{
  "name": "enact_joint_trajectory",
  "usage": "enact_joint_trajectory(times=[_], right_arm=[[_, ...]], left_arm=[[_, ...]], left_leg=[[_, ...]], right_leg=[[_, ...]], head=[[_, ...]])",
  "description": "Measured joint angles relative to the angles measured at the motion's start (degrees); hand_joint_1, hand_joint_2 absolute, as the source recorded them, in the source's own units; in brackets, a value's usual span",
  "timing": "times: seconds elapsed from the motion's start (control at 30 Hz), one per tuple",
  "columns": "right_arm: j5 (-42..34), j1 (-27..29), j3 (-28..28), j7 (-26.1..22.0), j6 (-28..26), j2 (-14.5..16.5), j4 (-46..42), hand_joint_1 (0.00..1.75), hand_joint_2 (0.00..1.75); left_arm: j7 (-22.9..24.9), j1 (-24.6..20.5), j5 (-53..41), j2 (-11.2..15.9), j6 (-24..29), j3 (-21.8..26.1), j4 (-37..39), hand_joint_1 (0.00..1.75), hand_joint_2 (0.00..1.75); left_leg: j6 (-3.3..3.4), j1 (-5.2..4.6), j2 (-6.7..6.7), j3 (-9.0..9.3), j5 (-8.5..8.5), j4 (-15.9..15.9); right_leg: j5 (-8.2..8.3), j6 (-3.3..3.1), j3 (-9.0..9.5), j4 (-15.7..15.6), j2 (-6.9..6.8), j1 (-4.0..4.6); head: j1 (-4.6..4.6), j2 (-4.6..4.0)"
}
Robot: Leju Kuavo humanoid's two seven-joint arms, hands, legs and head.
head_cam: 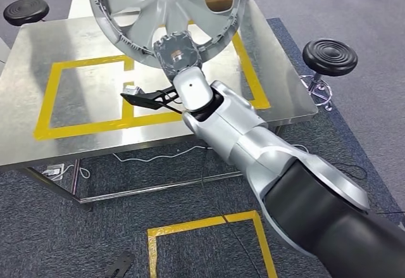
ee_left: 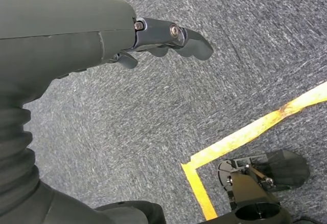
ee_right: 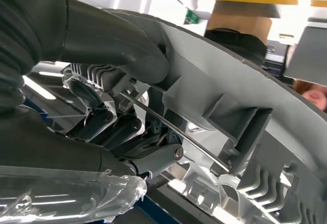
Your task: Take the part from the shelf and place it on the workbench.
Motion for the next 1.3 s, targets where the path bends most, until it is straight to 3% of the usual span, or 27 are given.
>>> enact_joint_trajectory(times=[0.6,0.73,0.8,0.93,1.3], right_arm=[[1.0,-0.2,0.0,1.3,1.2,-2.4,3.2,1.75,1.75],[1.8,-0.2,0.0,1.5,1.0,-2.4,3.2,0.00,0.00],[2.2,-0.4,0.0,1.5,0.7,-2.4,3.2,0.00,0.00],[2.6,-0.9,0.0,1.3,0.7,-2.4,3.2,0.00,0.00],[3.9,-1.3,0.0,0.7,0.7,-0.9,3.2,0.00,0.00]], left_arm=[[-1.0,0.1,0.4,0.0,-0.5,0.0,0.0,0.00,1.75],[-1.4,0.1,0.3,0.1,-1.3,0.0,0.0,0.00,1.75],[-1.4,0.0,0.2,0.1,-1.6,0.0,0.0,0.00,1.75],[-1.3,0.0,0.2,0.1,-1.3,0.0,0.0,0.00,0.00],[1.2,-0.1,-0.2,0.1,0.1,0.0,0.0,0.00,0.00]], left_leg=[[0.00,0.00,0.01,0.00,0.00,0.0],[0.00,0.00,0.01,0.00,0.00,0.0],[0.00,0.00,0.01,0.00,0.00,0.0],[0.00,0.00,0.01,0.00,0.00,0.0],[-0.06,0.00,0.01,0.02,0.05,0.0]], right_leg=[[0.02,-0.02,-0.03,0.0,0.05,0.00],[0.02,-0.02,-0.03,0.0,0.05,0.00],[0.02,-0.02,-0.02,0.0,0.06,0.00],[0.02,-0.02,0.00,0.0,0.05,0.00],[0.06,-0.02,0.02,0.0,0.04,0.01]], head=[[-0.01,0.00],[0.00,0.00],[0.00,0.00],[0.01,0.00],[-0.01,0.00]])
